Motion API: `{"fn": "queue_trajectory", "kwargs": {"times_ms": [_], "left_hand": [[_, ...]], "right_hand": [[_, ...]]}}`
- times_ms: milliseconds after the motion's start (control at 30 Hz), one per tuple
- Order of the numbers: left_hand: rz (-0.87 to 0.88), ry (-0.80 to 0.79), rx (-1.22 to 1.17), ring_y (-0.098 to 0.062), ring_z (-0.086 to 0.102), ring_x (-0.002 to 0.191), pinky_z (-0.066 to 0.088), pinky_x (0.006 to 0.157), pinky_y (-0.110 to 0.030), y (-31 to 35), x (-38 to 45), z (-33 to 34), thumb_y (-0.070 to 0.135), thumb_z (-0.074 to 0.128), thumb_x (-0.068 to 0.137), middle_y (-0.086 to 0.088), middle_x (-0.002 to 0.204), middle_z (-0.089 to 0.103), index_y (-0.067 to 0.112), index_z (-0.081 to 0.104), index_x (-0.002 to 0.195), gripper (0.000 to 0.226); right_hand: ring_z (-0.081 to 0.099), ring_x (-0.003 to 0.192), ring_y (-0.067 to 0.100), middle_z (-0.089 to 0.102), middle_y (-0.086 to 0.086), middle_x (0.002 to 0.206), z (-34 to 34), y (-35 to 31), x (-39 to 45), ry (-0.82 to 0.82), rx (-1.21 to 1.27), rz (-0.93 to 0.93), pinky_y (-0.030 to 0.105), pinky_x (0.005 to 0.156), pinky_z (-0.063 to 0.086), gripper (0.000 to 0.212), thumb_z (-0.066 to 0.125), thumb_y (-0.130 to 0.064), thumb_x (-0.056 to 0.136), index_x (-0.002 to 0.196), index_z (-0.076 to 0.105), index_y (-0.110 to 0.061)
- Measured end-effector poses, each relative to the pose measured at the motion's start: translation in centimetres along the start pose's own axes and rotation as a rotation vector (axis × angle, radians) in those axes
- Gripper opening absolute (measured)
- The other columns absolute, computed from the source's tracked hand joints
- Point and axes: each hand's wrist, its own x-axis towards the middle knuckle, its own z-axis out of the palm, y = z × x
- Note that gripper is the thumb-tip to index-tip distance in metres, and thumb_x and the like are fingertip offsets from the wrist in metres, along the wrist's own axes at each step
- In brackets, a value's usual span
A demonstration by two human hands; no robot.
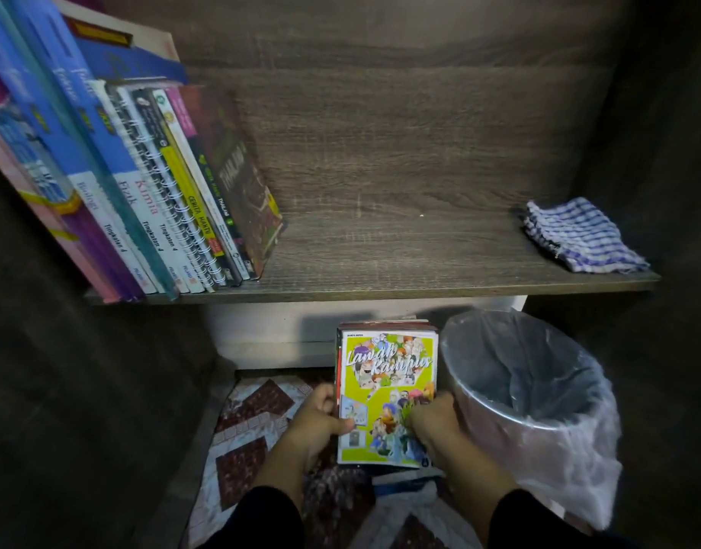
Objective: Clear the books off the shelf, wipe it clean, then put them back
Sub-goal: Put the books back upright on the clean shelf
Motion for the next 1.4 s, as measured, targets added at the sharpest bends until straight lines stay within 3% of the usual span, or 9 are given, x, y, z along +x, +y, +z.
{"fn": "queue_trajectory", "kwargs": {"times_ms": [167,300,500,733,867,967,1100,1300,1400], "left_hand": [[0.063,0.030,0.098,-0.020,0.060,0.099,0.056,0.075,-0.029,0.0,-0.3,1.0,-0.023,0.054,0.080,-0.007,0.111,0.062,0.013,0.049,0.104,0.043],[-0.003,0.081,0.361,-0.019,0.061,0.106,0.054,0.090,-0.039,-1.1,-0.1,2.0,-0.012,0.061,0.077,-0.001,0.117,0.063,0.028,0.039,0.137,0.076],[0.038,0.212,0.371,-0.020,0.059,0.105,0.052,0.094,-0.038,-0.5,-1.1,2.0,-0.016,0.056,0.080,-0.005,0.118,0.063,0.019,0.044,0.136,0.067],[0.129,0.149,0.350,-0.009,0.058,0.094,0.050,0.063,-0.007,3.6,-5.7,1.2,-0.013,0.053,0.087,0.003,0.109,0.060,0.021,0.048,0.123,0.051],[0.202,0.065,0.446,-0.016,0.056,0.111,0.048,0.098,-0.036,8.7,-8.7,0.9,-0.013,0.057,0.083,-0.001,0.120,0.062,0.014,0.045,0.131,0.056],[0.225,-0.013,0.491,-0.021,0.057,0.109,0.050,0.093,-0.042,13.8,-11.2,1.0,-0.015,0.055,0.084,-0.008,0.118,0.061,0.014,0.040,0.134,0.060],[0.351,-0.064,0.542,-0.013,0.053,0.104,0.048,0.070,-0.020,20.6,-13.8,1.0,-0.012,0.055,0.086,-0.008,0.129,0.059,0.019,0.034,0.140,0.066],[0.526,0.063,0.427,-0.022,0.058,0.115,0.050,0.094,-0.050,27.2,-11.9,-0.1,0.000,0.055,0.091,-0.003,0.126,0.060,0.033,0.035,0.119,0.048],[0.561,0.134,0.380,-0.020,0.057,0.115,0.049,0.097,-0.048,27.6,-10.1,0.3,0.001,0.051,0.093,-0.001,0.128,0.058,0.035,0.037,0.119,0.045]], "right_hand": [[0.060,0.096,0.032,0.064,0.016,0.111,-1.0,0.2,-1.7,0.078,-0.021,-0.184,0.030,0.076,0.043,0.040,0.053,0.008,0.082,0.120,0.048,-0.005],[0.058,0.092,0.026,0.064,0.016,0.114,-1.5,1.9,-1.8,0.045,-0.144,-0.222,0.028,0.075,0.044,0.042,0.048,0.012,0.083,0.120,0.045,-0.007],[0.062,0.094,0.027,0.068,0.012,0.104,-1.5,2.1,-2.6,0.018,-0.144,-0.305,0.033,0.079,0.049,0.039,0.051,0.014,0.079,0.108,0.047,-0.012],[0.057,0.099,0.012,0.059,-0.010,0.100,-3.8,0.5,-7.3,-0.067,-0.020,-0.526,0.023,0.082,0.044,0.052,0.047,0.016,0.084,0.106,0.043,-0.030],[0.056,0.106,0.010,0.059,-0.007,0.110,-6.5,-1.5,-10.2,-0.068,-0.061,-0.663,0.024,0.090,0.045,0.046,0.050,0.008,0.088,0.112,0.039,-0.031],[0.059,0.107,0.019,0.059,-0.004,0.108,-8.5,-4.1,-11.9,-0.018,-0.086,-0.788,0.029,0.085,0.046,0.043,0.053,0.002,0.089,0.115,0.038,-0.030],[0.056,0.115,0.023,0.058,0.003,0.123,-10.4,-9.4,-12.7,0.036,-0.097,-0.921,0.034,0.091,0.046,0.050,0.055,-0.002,0.088,0.133,0.039,-0.017],[0.050,0.122,0.015,0.053,0.000,0.132,-11.2,-18.3,-12.0,0.032,-0.017,-1.080,0.035,0.105,0.041,0.061,0.054,0.003,0.085,0.138,0.035,-0.019],[0.046,0.125,0.013,0.049,-0.001,0.136,-10.2,-20.2,-10.9,0.026,0.040,-1.062,0.033,0.107,0.038,0.064,0.052,0.006,0.085,0.140,0.034,-0.022]]}}
